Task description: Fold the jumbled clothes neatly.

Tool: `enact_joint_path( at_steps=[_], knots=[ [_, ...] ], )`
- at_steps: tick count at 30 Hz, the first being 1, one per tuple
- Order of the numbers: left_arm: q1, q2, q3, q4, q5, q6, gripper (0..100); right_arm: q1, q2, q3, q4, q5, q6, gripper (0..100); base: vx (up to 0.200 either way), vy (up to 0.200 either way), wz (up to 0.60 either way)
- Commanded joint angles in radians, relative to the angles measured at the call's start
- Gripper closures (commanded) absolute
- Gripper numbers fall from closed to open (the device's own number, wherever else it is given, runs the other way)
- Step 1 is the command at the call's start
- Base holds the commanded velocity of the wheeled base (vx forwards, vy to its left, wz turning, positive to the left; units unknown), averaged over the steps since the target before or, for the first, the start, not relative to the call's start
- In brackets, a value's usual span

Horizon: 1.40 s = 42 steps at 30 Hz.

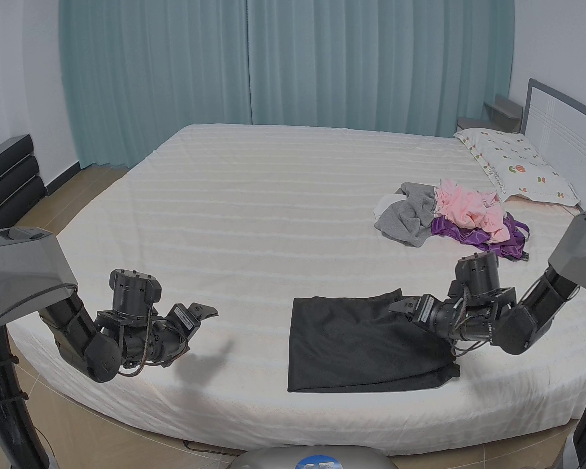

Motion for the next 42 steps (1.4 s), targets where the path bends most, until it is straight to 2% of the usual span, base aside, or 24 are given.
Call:
enact_joint_path(
  at_steps=[1,6,7,11,17,24,27,31,37,39,40,42],
  knots=[
    [0.0,0.002,-0.001,0.0,0.001,0.0,0,0.056,0.154,-0.175,0.076,-0.009,0.071,0,0.0,0.0,0.0],
    [0.0,0.002,0.001,0.0,0.002,0.0,0,0.066,0.218,-0.273,0.13,-0.018,0.106,0,0.0,0.0,0.0],
    [0.0,0.002,0.001,0.0,0.002,0.0,0,0.062,0.244,-0.31,0.13,-0.036,0.108,0,0.0,0.0,0.0],
    [0.0,0.002,-0.001,-0.002,0.002,0.0,0,0.011,0.281,-0.386,0.138,-0.128,0.098,0,0.0,0.0,0.0],
    [-0.002,0.003,-0.001,0.0,0.002,0.0,0,-0.067,0.258,-0.389,0.127,-0.148,0.085,0,0.0,0.0,0.0],
    [-0.003,0.005,-0.001,-0.002,0.002,0.0,0,-0.147,0.18,-0.337,0.122,-0.124,0.075,0,0.0,0.0,0.0],
    [-0.005,0.005,-0.001,0.0,0.002,0.001,0,-0.181,0.164,-0.31,0.118,-0.055,0.023,0,0.0,0.0,0.0],
    [-0.017,0.006,-0.007,-0.002,0.025,0.001,0,-0.187,0.18,-0.297,0.079,0.005,0.017,0,0.0,0.0,0.0],
    [-0.048,0.014,-0.021,0.0,0.07,0.001,0,-0.176,0.214,-0.313,0.049,0.01,0.003,0,0.0,0.0,0.0],
    [-0.084,0.029,-0.05,0.009,0.125,0.001,0,-0.156,0.253,-0.326,0.046,0.01,-0.02,0,0.0,0.0,0.0],
    [-0.089,0.032,-0.058,0.01,0.136,0.003,0,-0.156,0.264,-0.33,0.046,0.008,-0.034,100,0.0,0.0,0.0],
    [-0.089,0.035,-0.076,0.016,0.153,0.015,0,-0.158,0.28,-0.342,0.041,0.001,-0.057,100,0.0,0.0,0.0]
  ],
)
